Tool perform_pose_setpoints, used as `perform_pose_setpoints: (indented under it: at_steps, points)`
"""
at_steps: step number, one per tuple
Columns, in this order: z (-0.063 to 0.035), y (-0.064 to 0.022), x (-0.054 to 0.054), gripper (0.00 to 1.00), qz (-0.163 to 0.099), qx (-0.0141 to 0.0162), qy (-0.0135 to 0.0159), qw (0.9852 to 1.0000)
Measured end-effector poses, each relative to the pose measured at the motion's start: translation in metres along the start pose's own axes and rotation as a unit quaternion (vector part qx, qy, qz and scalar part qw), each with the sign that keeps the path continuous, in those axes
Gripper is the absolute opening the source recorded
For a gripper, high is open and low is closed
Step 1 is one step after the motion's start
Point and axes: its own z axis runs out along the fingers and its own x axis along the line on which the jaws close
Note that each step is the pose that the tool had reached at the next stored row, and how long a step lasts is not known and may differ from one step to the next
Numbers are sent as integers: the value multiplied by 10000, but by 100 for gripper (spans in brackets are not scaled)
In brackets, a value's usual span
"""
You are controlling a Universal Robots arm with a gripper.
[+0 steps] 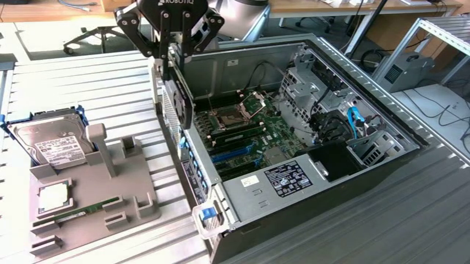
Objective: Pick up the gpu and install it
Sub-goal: 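Pick up the gpu and move the gpu toward the slot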
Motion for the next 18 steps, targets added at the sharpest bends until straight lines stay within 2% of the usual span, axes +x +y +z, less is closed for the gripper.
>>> perform_pose_setpoints:
  at_steps: [18]
  points:
    - [-9, -1, -190, 27, 0, 0, 0, 10000]
